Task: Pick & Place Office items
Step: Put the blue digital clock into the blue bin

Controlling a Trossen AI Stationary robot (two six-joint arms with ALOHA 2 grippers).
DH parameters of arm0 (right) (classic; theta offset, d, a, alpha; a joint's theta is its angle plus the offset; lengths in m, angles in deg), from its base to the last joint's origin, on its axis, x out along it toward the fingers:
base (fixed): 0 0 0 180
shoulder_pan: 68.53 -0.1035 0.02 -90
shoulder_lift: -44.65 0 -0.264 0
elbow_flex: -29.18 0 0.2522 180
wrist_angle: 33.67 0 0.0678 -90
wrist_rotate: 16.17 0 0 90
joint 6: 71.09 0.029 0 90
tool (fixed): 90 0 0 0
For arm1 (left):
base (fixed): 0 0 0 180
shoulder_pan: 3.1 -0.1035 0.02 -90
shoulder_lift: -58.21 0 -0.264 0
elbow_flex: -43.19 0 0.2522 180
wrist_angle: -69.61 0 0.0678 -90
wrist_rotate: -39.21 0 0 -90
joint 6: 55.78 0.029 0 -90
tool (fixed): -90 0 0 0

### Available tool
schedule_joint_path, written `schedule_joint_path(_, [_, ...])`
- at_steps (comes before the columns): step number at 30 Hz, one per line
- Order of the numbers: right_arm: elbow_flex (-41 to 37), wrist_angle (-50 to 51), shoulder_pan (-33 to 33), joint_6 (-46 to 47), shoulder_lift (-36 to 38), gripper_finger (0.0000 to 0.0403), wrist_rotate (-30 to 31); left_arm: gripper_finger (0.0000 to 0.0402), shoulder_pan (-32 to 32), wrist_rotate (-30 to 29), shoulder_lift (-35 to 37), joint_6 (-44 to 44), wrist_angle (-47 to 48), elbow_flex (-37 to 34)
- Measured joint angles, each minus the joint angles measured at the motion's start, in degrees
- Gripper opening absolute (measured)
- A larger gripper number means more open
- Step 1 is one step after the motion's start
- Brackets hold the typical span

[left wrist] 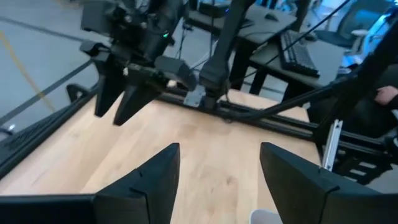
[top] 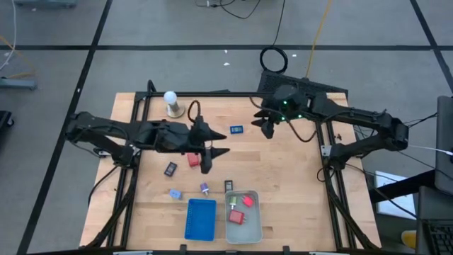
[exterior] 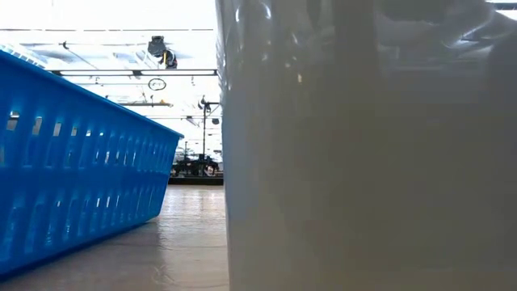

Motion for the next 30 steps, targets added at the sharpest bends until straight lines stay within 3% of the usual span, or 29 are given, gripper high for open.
schedule_joint_path(12, [0.00, -5.78, -0.25, -3.83, -7.20, 0.0172, 0.28, 0.0266, -0.84, 2.04, 5.03, -2.35, 8.01, -0.02])
schedule_joint_path(21, [0.02, -16.44, -0.14, -8.28, -8.71, 0.0172, 13.46, 0.0249, -3.89, 1.55, 6.30, -3.55, 8.19, 0.00])
schedule_joint_path(23, [0.02, -17.07, -0.14, -11.05, -8.68, 0.0174, 13.90, 0.0244, -4.93, 1.42, 6.23, -5.47, 7.23, 0.00])
schedule_joint_path(30, [0.00, -13.81, 2.76, -22.62, -9.73, 0.0240, 12.11, 0.0235, -7.59, 1.05, 6.23, -10.91, 2.28, -0.02])
